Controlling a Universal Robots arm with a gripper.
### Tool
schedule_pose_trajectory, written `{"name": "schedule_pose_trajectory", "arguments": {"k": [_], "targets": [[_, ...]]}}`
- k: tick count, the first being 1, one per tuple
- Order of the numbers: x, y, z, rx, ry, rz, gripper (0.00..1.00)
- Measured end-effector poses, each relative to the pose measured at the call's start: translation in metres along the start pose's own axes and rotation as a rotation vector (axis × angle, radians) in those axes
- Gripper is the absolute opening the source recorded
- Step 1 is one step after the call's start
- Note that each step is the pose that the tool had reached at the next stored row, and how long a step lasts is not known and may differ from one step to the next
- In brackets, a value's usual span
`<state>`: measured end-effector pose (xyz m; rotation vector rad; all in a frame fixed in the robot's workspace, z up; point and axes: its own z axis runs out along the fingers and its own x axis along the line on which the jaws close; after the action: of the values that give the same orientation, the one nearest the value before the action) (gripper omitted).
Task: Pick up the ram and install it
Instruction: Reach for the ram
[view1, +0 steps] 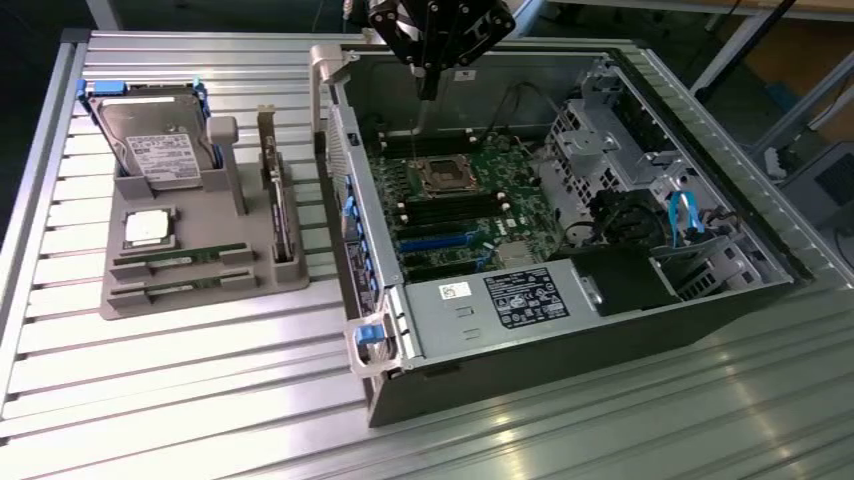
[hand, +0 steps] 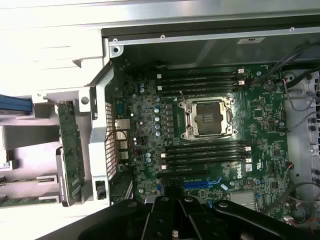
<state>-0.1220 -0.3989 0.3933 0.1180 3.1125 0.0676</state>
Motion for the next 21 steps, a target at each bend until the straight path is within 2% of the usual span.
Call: {"name": "schedule_pose_trajectory", "arguments": {"k": [5, 9, 12, 14, 18, 21], "targets": [[0.000, 0.0000, 0.0000, -0.0001, 0.0000, 0.000, 0.10], [0.008, -0.0006, -0.0003, 0.0001, 0.0000, 0.000, 0.10], [0.022, -0.0017, -0.0007, 0.0001, 0.0000, 0.000, 0.10], [0.028, -0.0021, -0.0008, 0.0000, 0.0000, 0.000, 0.10], [0.050, -0.0037, -0.0014, -0.0001, 0.0000, 0.000, 0.10], [0.060, -0.0045, -0.0017, 0.0001, 0.0001, 0.000, 0.10]]}}
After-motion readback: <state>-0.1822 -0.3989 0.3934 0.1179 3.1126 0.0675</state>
